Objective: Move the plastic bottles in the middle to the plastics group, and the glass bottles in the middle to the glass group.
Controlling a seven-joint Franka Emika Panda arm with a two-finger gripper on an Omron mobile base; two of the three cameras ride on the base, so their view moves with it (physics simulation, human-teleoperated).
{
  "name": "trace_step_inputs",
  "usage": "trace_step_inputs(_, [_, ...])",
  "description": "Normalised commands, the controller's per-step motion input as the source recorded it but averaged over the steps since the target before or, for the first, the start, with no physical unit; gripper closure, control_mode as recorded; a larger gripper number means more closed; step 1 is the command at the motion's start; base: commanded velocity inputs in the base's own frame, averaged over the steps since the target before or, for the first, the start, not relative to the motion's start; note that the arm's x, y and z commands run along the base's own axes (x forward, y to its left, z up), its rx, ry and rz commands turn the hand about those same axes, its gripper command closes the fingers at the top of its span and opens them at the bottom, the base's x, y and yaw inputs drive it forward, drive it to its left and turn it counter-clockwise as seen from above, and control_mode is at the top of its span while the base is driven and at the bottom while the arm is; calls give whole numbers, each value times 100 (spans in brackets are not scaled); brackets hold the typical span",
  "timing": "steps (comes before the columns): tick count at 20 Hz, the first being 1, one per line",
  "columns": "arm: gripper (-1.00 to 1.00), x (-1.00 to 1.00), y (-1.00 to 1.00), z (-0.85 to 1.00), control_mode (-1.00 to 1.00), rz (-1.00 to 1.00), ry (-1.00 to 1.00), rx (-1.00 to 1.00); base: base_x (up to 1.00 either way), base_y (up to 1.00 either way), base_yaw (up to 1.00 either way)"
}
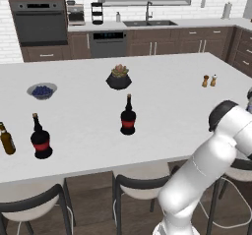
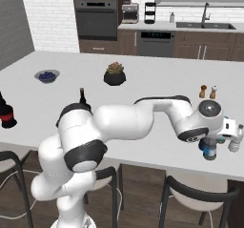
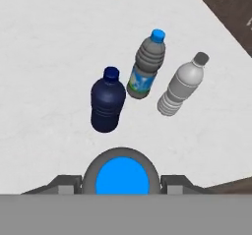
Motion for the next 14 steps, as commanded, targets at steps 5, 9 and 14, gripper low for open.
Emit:
trace_step_inputs(5, [100,2,-39,-12,-100,0,0,1,0,0,0])
trace_step_inputs(9, [100,20,-15,-12,-100,0,2,16,0,0,0])
trace_step_inputs(14, [100,18,-5,-8,-100,0,2,16,0,0,0])
